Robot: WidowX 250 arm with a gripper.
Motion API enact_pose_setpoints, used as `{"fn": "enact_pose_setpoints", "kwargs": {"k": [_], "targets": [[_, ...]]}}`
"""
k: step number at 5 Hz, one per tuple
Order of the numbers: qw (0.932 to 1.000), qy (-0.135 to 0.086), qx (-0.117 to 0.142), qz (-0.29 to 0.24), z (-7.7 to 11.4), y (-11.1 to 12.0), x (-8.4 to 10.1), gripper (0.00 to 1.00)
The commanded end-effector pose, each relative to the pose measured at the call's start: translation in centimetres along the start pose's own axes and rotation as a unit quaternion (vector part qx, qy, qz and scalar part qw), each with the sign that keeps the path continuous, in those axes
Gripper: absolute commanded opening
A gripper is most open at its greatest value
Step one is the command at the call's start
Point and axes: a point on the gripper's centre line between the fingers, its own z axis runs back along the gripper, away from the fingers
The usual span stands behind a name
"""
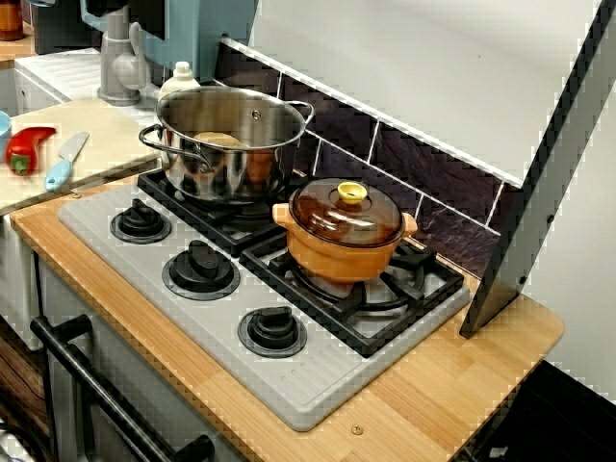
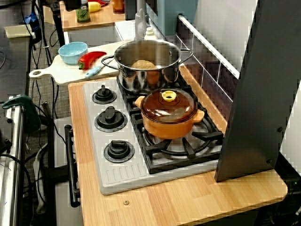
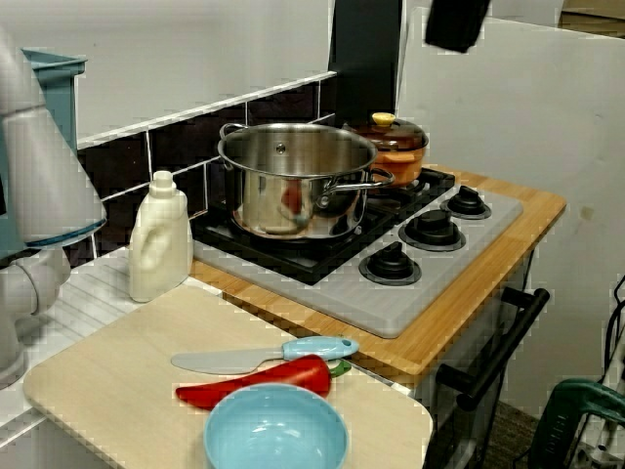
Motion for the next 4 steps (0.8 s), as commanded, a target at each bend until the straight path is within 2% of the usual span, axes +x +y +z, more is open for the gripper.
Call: {"fn": "enact_pose_setpoints", "kwargs": {"k": [1, 2, 4], "targets": [[0.9982, -0.012, 0.023, 0.055, -2.0, 3.3, 1.3, 1.00], [0.9972, -0.008, 0.041, 0.062, -3.5, 4.2, 2.0, 1.00], [0.9963, 0.027, 0.053, 0.062, -6.5, 6.2, 2.6, 1.00]]}}
